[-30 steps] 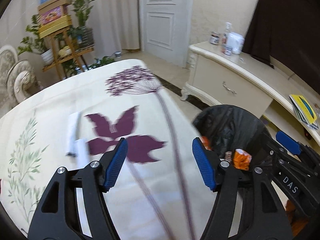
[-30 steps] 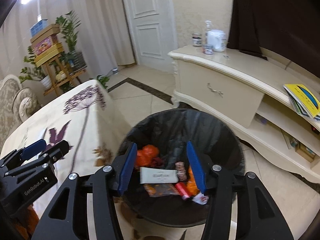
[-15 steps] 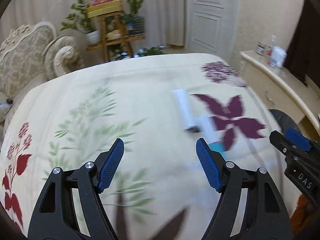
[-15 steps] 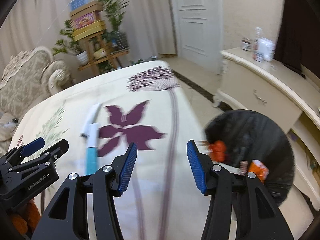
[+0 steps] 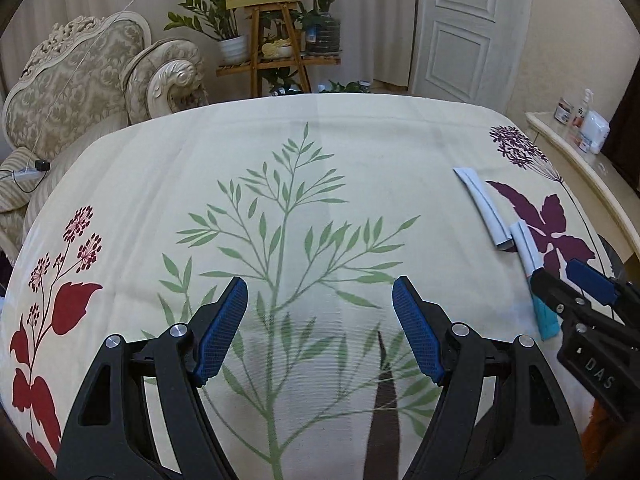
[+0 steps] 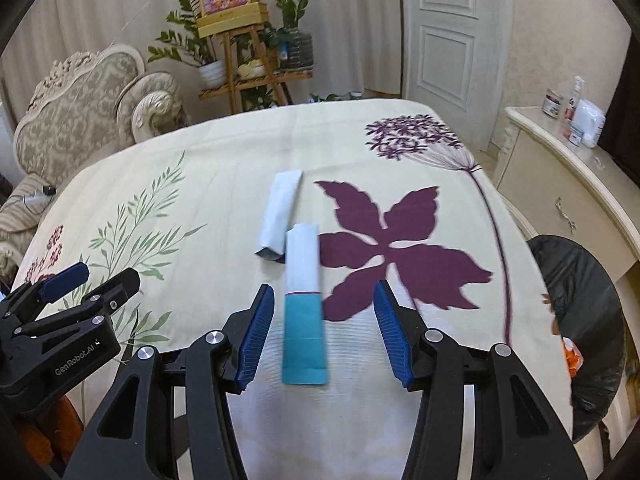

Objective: Collect trash
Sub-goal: 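Grasp the blue-and-white tube upright with the right tool, then grasp the white tube with the left tool while the right tool holds the blue tube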

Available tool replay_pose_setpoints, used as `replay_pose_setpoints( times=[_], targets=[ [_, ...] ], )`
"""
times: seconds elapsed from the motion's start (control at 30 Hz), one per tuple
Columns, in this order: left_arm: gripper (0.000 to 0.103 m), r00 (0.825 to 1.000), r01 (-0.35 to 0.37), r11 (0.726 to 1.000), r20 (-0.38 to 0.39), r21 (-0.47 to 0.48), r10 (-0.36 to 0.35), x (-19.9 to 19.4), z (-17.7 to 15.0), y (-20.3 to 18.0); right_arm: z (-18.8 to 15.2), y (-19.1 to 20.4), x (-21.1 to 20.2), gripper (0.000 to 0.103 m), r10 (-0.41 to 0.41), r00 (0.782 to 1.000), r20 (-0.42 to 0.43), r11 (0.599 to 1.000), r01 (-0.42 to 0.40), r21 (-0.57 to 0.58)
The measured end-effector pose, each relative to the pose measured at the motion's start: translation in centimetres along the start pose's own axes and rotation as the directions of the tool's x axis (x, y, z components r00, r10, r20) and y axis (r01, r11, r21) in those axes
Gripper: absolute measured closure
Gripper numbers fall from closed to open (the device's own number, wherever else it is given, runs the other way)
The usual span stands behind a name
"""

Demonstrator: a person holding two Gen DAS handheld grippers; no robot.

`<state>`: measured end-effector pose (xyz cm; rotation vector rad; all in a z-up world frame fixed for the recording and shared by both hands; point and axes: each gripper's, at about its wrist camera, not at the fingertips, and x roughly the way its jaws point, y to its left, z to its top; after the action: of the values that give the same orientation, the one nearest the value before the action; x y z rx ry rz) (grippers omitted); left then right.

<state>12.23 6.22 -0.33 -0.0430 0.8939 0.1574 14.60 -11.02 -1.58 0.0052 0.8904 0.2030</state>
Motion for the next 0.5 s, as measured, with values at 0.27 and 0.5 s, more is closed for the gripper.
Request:
replay_pose_setpoints(
  times=[0.27, 0.5],
  targets=[
    [0.030, 1.000, 0.029, 1.000, -0.010, 0.006, -0.029, 0.6, 0.2, -0.5, -0.2, 0.3, 0.8, 0.072, 0.002, 0.999, -0.034, 1.000, -0.002, -0.020],
    [0.030, 0.999, 0.045, 0.999, -0.017, 0.022, -0.045, 1.0, 0.5, -1.8, -0.3, -0.5, 0.5, 0.083, 0.008, 1.000, -0.023, 1.000, -0.008, -0.010]
  ],
)
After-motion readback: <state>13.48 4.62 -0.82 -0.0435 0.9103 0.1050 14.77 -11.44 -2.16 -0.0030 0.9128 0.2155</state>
